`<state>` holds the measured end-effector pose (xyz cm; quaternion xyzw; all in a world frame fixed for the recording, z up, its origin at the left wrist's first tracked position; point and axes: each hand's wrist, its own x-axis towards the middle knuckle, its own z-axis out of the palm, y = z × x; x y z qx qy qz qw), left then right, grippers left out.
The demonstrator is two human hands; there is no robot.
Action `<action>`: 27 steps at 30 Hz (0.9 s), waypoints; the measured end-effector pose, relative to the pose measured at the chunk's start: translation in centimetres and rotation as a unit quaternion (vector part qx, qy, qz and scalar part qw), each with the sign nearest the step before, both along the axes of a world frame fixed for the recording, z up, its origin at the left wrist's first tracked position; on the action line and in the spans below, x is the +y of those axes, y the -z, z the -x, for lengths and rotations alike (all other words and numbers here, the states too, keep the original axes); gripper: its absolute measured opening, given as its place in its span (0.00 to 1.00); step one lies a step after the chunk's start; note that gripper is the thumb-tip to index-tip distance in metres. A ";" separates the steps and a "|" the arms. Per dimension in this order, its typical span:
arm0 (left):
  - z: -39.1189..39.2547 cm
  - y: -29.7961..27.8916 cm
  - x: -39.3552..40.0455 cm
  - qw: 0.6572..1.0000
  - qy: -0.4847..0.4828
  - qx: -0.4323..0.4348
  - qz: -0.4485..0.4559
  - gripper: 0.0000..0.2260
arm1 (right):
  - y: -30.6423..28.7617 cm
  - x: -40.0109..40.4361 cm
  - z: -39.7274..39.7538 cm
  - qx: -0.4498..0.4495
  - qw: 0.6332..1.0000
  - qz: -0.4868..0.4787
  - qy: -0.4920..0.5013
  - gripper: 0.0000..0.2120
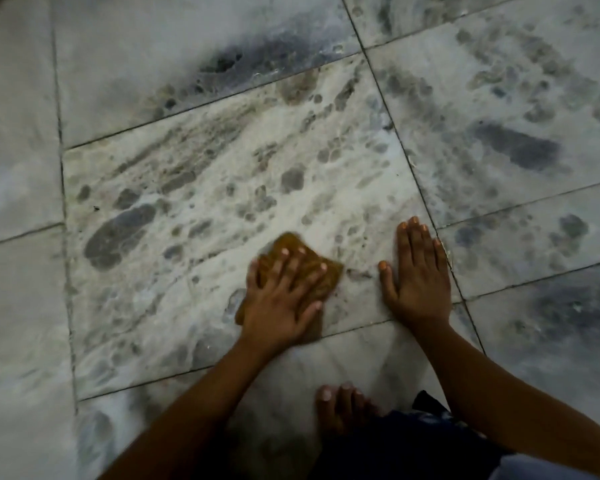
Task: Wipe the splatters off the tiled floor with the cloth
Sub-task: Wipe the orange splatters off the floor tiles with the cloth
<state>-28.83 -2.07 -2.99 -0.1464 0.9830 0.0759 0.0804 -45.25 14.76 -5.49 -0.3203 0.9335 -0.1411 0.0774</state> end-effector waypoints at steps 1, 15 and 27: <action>0.5 0.3 -1.8 1.000 -0.009 0.010 0.017 0.24 | 0.0 0.0 0.0 0.000 1.000 0.001 0.002 0.33; 1.8 0.5 4.5 0.997 -0.052 0.049 -0.002 0.25 | -0.3 -0.2 -0.1 0.005 1.000 -0.021 0.005 0.33; 9.7 0.0 -15.0 0.969 -0.246 0.009 0.011 0.23 | -0.5 -1.6 0.1 -0.006 1.000 -0.009 0.019 0.32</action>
